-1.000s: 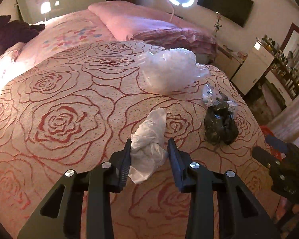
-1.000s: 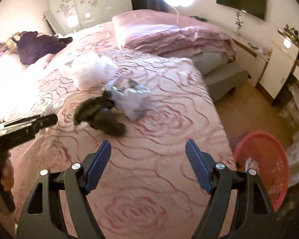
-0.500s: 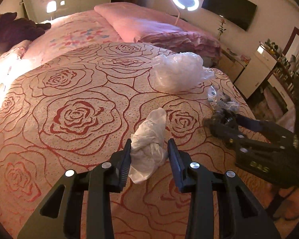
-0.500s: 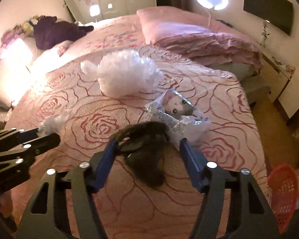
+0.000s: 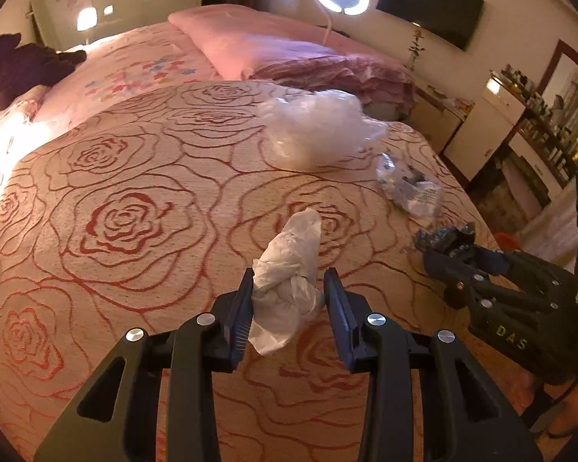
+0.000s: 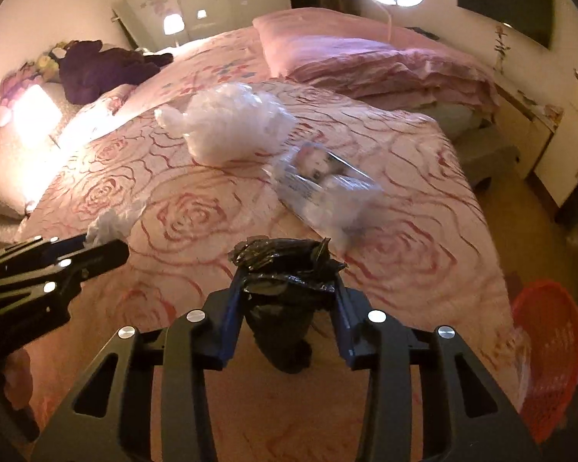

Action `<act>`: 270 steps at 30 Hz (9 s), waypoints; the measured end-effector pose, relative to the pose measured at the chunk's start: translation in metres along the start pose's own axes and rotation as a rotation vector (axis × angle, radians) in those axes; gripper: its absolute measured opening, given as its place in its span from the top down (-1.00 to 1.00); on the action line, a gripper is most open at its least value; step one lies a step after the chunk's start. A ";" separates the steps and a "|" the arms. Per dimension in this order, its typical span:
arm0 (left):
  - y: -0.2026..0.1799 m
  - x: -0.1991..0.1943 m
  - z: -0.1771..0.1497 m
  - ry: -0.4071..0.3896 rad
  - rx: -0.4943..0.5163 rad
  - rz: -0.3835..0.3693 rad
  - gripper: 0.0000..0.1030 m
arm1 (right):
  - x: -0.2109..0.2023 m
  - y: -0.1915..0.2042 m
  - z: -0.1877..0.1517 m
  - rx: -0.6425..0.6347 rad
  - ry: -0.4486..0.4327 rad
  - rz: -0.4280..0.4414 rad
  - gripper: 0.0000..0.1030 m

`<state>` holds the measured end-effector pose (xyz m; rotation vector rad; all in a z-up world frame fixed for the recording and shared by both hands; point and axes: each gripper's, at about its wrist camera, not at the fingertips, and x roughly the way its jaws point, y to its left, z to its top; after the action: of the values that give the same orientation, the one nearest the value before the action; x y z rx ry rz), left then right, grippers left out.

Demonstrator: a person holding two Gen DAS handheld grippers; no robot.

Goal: Collect trash
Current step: 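Lift the white tissue with the left tool while the right tool lifts the black bag, then carry tissue and black bag over the red wastebasket and open both tools, then move both open tools back from the wastebasket toward the bed, then grasp the clear plastic bag with the left tool while the right tool reaches toward the white cat-print bag, then grasp and lift the white cat-print bag with the right tool, then carry the plastic bag with the left tool while the right tool carries the cat-print bag to the wastebasket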

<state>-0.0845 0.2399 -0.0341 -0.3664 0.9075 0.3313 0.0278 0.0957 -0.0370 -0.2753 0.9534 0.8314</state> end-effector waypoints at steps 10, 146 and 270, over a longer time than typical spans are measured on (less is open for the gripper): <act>-0.040 0.007 -0.010 0.033 0.075 -0.040 0.33 | -0.026 -0.038 -0.038 0.064 0.027 -0.053 0.24; -0.177 0.045 0.035 0.036 0.314 -0.140 -0.43 | -0.071 -0.162 -0.090 0.418 -0.063 -0.191 -0.39; -0.057 0.001 -0.012 0.018 0.239 0.081 0.26 | -0.040 -0.050 -0.058 0.048 0.037 -0.058 -0.27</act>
<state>-0.0683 0.1843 -0.0319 -0.1134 0.9697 0.2901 0.0166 0.0106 -0.0446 -0.2768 0.9937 0.7516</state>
